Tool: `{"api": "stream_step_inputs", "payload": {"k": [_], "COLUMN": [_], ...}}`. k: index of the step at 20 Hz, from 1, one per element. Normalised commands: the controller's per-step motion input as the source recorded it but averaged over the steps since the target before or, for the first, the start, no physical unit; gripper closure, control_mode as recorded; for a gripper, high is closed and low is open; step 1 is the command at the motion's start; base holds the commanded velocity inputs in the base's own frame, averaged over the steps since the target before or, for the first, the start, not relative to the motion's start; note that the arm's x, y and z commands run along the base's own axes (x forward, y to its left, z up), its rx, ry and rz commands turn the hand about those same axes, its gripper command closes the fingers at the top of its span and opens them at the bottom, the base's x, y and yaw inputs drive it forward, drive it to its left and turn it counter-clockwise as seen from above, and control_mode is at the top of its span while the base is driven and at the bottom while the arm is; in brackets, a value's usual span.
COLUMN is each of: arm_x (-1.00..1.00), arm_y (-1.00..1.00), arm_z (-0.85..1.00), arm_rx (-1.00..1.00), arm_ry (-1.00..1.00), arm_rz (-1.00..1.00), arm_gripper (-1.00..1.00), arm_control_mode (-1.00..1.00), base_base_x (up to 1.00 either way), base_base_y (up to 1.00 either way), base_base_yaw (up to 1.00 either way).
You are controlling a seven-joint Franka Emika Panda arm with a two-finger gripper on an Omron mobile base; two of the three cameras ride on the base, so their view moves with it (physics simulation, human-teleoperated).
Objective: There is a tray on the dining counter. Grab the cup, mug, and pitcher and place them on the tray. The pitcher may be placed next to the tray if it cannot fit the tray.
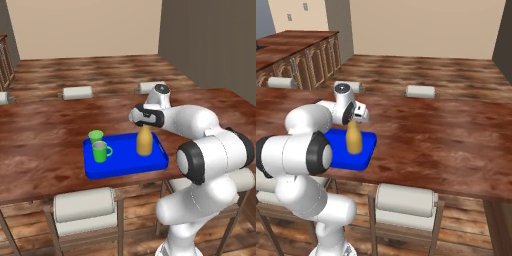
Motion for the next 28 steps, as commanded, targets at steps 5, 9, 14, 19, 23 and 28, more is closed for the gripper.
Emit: {"api": "stream_step_inputs", "payload": {"k": [5, 9, 14, 19, 23, 28], "arm_x": [-0.20, -0.39, -0.56, -0.88, -1.00, -1.00], "arm_y": [0.00, -0.04, -0.24, -0.22, -0.01, -0.12], "arm_z": [0.33, 0.35, 0.33, 0.24, 0.09, 0.06], "arm_rx": [0.00, 0.00, 0.00, -0.01, -0.07, -0.03], "arm_ry": [0.00, 0.00, 0.00, 0.00, 0.00, 0.00], "arm_rz": [0.00, 0.00, 0.00, 0.00, 0.00, 0.00], "arm_gripper": [-1.00, -1.00, -1.00, -1.00, -1.00, -1.00], "arm_control_mode": [-1.00, -1.00, -1.00, -1.00, -1.00, -1.00], "base_base_x": [0.00, 0.00, 0.00, 0.00, 0.00, 0.00], "base_base_y": [0.00, 0.00, 0.00, 0.00, 0.00, 0.00], "base_base_yaw": [0.00, 0.00, 0.00, 0.00, 0.00, 0.00]}}
